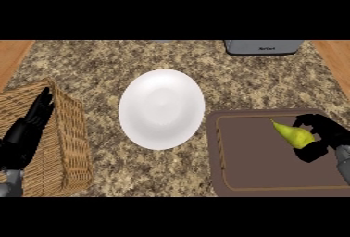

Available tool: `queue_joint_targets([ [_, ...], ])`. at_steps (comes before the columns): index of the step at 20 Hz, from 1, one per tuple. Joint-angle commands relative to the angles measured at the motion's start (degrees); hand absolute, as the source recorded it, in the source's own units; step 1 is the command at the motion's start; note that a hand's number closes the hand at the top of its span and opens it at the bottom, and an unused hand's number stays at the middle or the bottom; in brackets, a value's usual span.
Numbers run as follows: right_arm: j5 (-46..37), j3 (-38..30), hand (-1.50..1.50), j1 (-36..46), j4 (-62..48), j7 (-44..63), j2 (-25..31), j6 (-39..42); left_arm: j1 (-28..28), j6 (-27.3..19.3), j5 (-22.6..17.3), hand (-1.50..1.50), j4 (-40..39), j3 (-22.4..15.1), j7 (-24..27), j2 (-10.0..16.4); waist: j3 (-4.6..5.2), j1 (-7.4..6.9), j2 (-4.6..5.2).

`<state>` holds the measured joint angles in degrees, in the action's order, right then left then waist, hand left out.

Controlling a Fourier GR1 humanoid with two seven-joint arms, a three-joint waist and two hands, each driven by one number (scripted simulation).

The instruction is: Pick the pear from the tray and place it in the plate

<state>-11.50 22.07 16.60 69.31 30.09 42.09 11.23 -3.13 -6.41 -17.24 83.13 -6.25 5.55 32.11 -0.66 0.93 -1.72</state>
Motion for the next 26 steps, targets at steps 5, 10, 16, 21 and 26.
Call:
queue_joint_targets([
  [5,-16.11,4.51,1.50,-8.54,14.88,14.58,-9.22,-26.84,5.21,-1.61,-1.98,0.00,-1.07,-0.35,-0.62,-2.95,1.21,5.39,-0.77],
  [10,-28.86,11.12,1.50,-14.21,26.79,22.79,-13.37,-35.84,6.67,-2.33,-2.27,0.00,0.35,-0.46,-0.59,-2.83,1.19,5.45,-0.37],
  [16,-47.98,16.73,1.50,-16.68,39.83,34.57,-15.08,-35.50,6.92,-2.62,-1.82,0.00,0.52,-0.40,0.47,-2.38,1.28,5.21,-0.08],
  [21,-64.15,18.58,1.50,-17.75,49.77,38.66,-18.46,-31.33,7.70,-2.23,-2.49,0.00,1.56,-0.36,0.54,-2.12,1.23,4.86,-0.17],
  [26,-77.41,23.26,1.50,-16.84,54.03,42.41,-28.17,-21.64,6.02,-2.52,-1.67,0.00,1.36,-2.11,0.20,-3.49,1.06,2.36,0.91],
])
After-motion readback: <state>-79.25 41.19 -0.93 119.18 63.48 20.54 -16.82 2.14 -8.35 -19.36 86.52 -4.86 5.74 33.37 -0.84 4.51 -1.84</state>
